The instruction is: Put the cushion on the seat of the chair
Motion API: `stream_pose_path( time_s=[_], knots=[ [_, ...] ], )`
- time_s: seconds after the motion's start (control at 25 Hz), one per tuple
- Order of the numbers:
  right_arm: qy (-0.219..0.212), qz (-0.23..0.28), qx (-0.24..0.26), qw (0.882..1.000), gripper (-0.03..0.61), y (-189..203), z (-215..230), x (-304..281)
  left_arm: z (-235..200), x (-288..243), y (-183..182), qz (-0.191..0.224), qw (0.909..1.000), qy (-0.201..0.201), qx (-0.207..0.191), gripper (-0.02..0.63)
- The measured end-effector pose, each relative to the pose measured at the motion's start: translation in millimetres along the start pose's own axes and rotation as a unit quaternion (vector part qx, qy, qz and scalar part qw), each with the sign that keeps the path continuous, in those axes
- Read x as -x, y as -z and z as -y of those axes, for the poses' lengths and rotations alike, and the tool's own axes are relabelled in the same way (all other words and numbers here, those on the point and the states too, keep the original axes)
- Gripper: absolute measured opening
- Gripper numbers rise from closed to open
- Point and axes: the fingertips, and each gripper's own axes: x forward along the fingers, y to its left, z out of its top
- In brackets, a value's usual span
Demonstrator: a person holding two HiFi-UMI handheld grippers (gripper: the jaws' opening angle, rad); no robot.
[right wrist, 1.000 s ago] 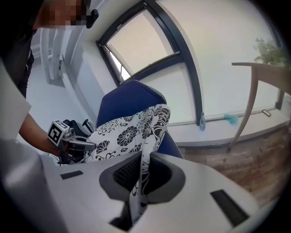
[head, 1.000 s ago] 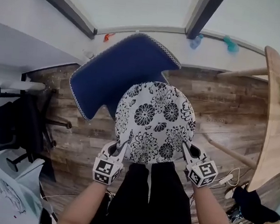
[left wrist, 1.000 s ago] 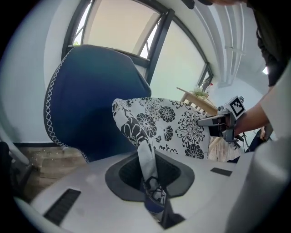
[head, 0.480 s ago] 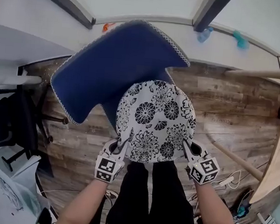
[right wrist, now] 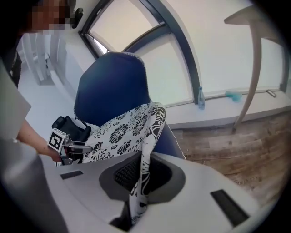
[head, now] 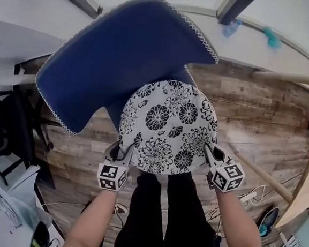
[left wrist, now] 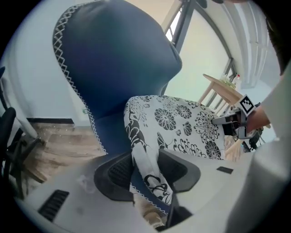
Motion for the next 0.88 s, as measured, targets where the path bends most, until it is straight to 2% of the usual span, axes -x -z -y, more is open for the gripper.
stream_pose_path(
  time_s=[0.08,0.2,0.28,0.4,0.52,0.68,0.88],
  knots=[
    [0.0,-0.005,-0.012,1.0,0.035,3,5,-3,-14,3,3,-0.002,0.9998,-0.018,0.008,0.169],
    [0.003,-0.011,-0.023,1.0,0.035,10,12,-6,-38,11,12,-0.012,0.9983,-0.054,0.019,0.172],
    [-0.003,-0.012,-0.036,0.999,0.037,13,13,-10,-49,16,16,-0.015,0.9976,-0.063,0.023,0.172],
    [0.002,-0.012,-0.025,1.0,0.045,13,13,-12,-50,22,13,-0.016,0.9982,-0.058,-0.003,0.172],
    [0.052,-0.022,0.011,0.998,0.143,12,20,-4,-45,28,-2,-0.001,0.9986,-0.051,-0.012,0.172],
    [0.093,-0.015,0.024,0.995,0.158,4,19,13,-27,41,-39,0.034,0.999,-0.026,-0.012,0.172],
    [0.102,0.004,0.06,0.993,0.16,-21,-9,46,9,73,-84,0.072,0.9966,0.005,-0.04,0.172]
  ],
)
